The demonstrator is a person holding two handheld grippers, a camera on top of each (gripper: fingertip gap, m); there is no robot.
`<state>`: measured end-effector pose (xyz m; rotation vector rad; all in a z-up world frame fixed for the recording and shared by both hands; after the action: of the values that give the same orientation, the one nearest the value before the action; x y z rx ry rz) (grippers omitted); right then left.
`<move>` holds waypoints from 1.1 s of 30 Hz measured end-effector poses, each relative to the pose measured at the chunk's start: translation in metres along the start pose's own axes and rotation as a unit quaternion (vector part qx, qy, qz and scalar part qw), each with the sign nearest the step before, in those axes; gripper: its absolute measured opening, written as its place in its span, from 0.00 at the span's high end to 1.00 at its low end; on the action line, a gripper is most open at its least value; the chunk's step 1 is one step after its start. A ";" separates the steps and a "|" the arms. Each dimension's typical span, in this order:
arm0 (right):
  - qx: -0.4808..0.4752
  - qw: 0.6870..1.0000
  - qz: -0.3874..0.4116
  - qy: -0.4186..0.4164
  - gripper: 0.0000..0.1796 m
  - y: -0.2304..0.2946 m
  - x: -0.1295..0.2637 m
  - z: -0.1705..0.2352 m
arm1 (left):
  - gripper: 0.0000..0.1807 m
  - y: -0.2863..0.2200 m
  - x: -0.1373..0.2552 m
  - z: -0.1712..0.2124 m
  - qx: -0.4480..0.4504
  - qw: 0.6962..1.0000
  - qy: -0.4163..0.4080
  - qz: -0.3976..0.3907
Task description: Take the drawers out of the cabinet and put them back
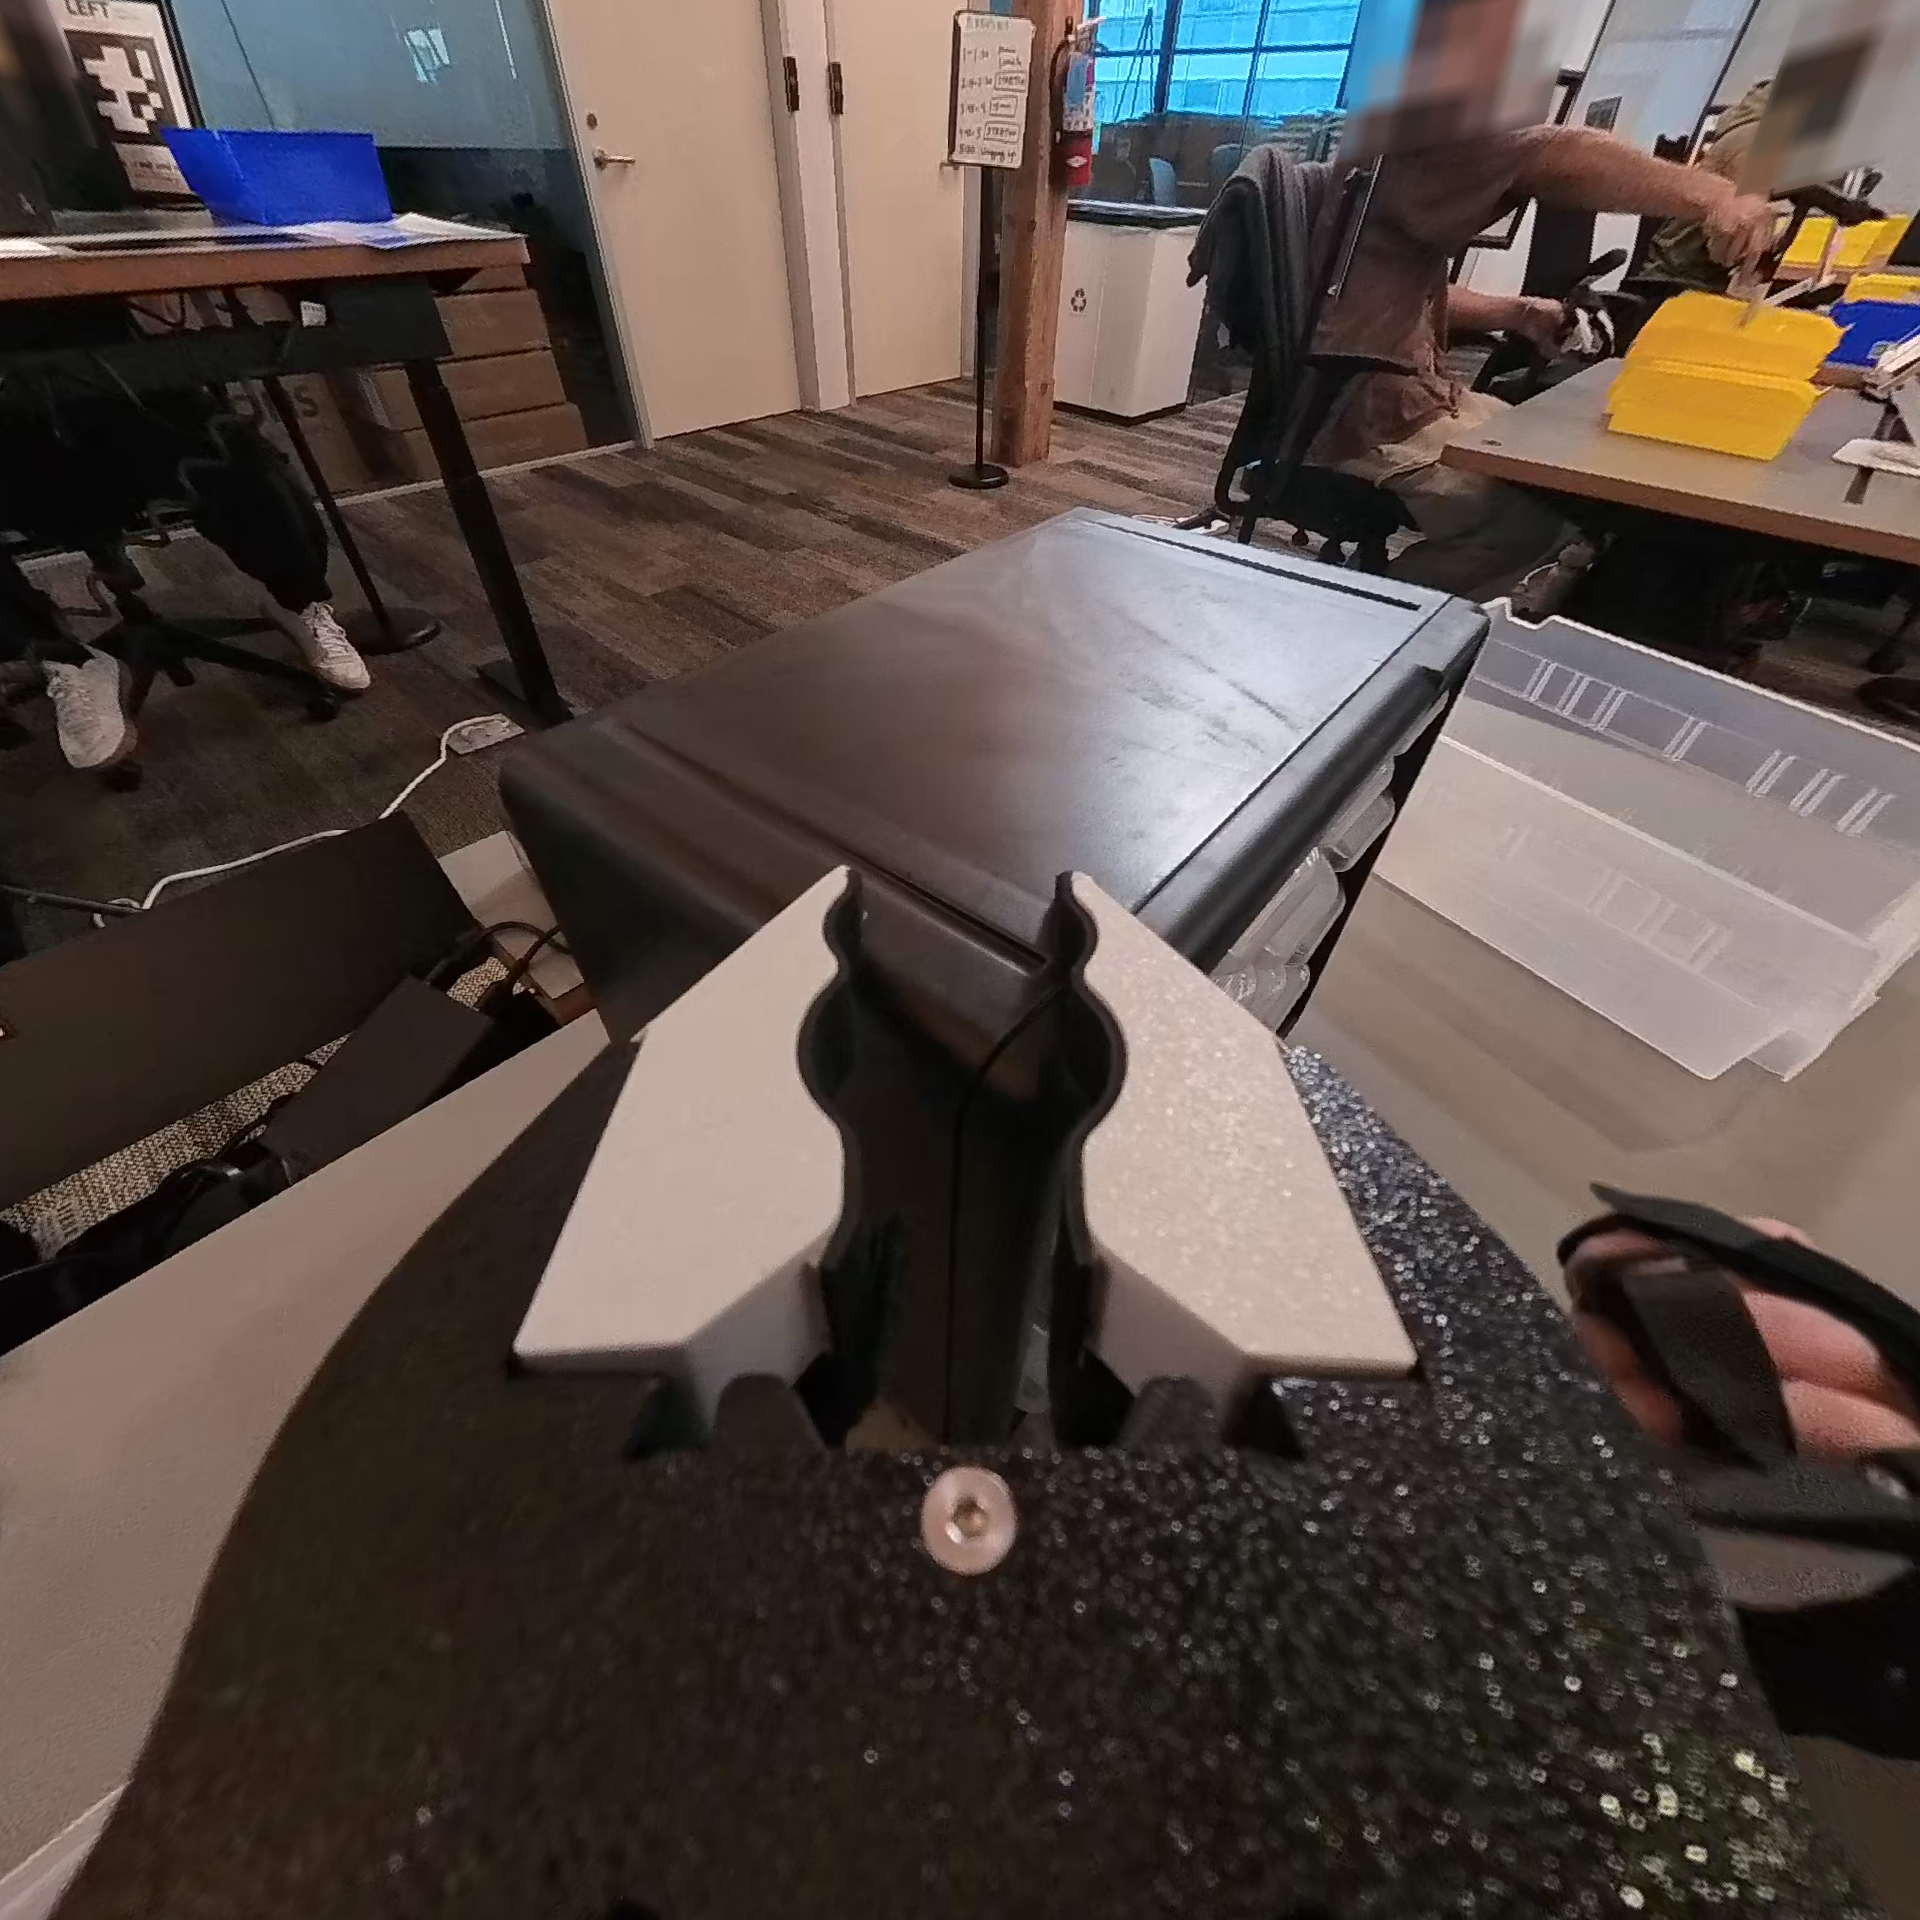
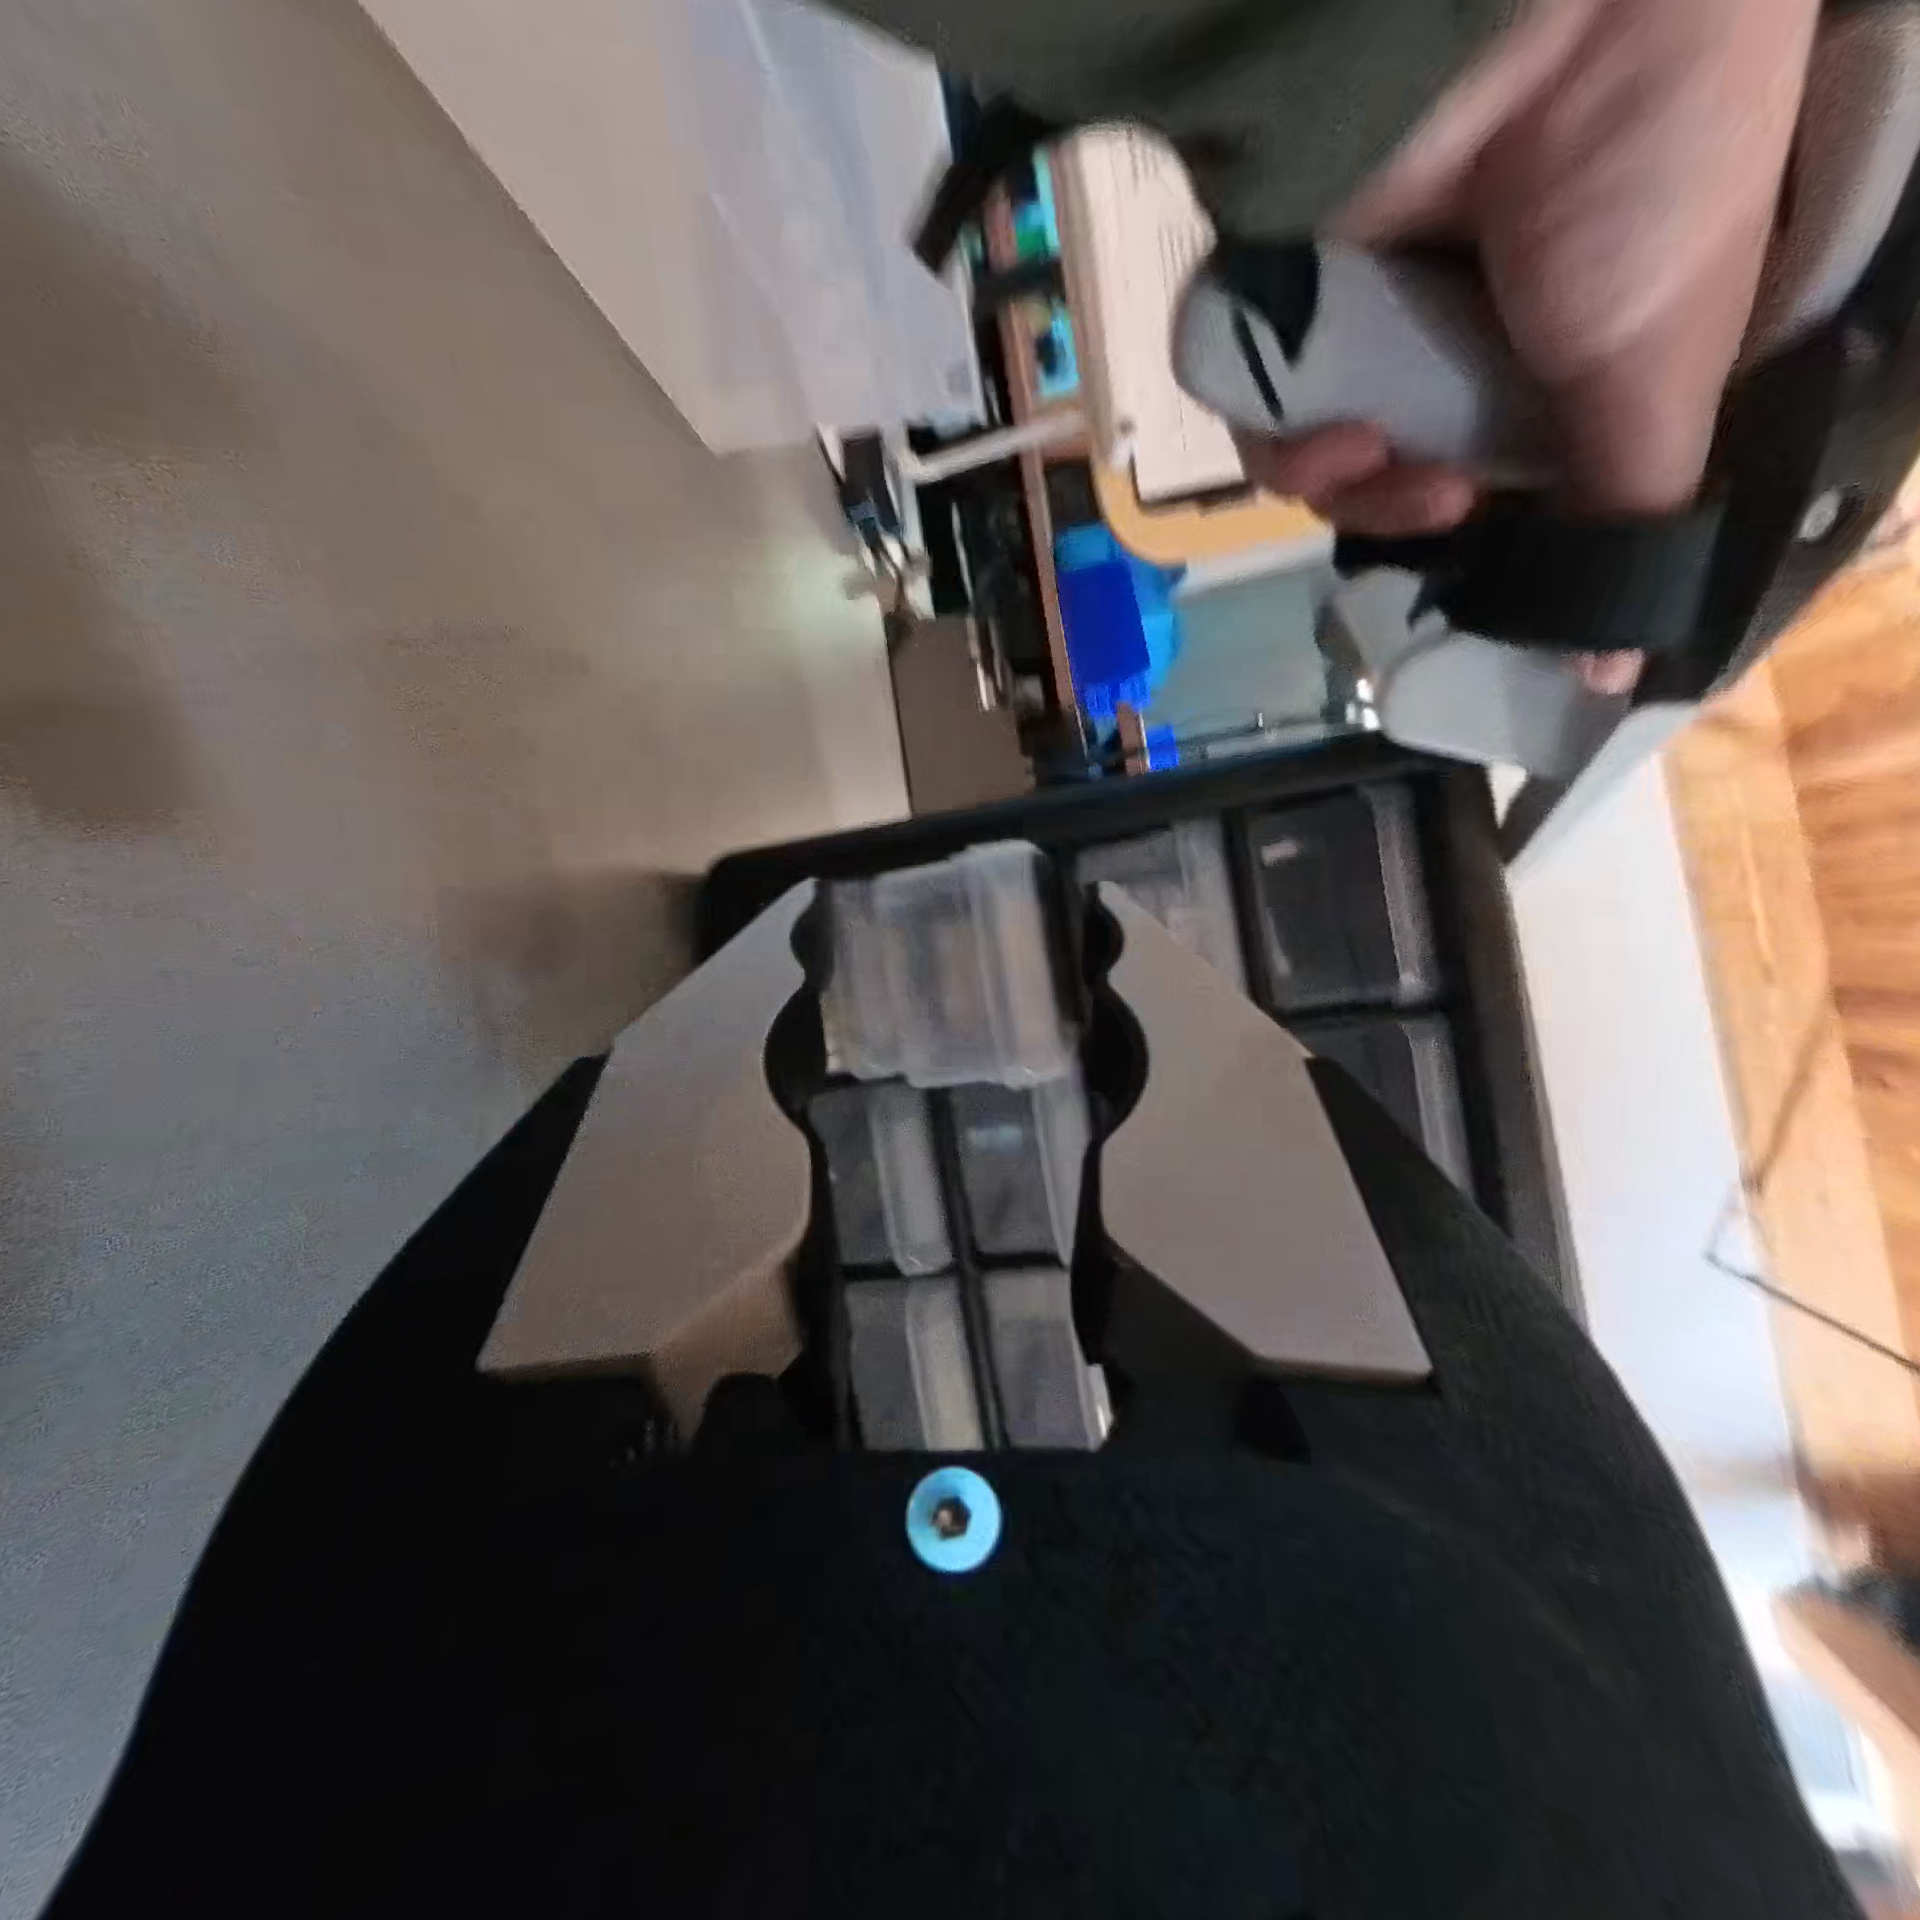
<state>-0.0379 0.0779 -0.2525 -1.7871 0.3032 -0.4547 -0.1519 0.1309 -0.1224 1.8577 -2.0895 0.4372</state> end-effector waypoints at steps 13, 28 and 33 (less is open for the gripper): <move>0.029 0.994 -0.041 0.101 0.91 -0.010 -0.012 0.008 | 0.81 0.000 -0.001 0.000 0.000 1.000 -0.004 0.002; -0.020 0.972 -0.233 0.003 0.92 -0.023 0.071 -0.009 | 0.81 0.000 -0.002 0.000 0.000 1.000 -0.004 -0.001; 0.021 0.964 -0.265 0.011 0.91 0.013 0.090 0.025 | 0.81 -0.001 -0.003 -0.001 0.000 1.000 -0.004 0.000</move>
<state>0.0539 0.0574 -0.2571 -1.8130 -0.1792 -0.8507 -0.1510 0.1334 -0.1228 1.8620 -2.0951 0.4309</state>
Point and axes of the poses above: each gripper's, where its closed fingertips meet, x back along the fingers, z out of its underside, y = z × x across the jaws, the point moved 5 cm from there along x, back along the fingers, and after that the axes turned 13 degrees about y, right-handed, at the moved point
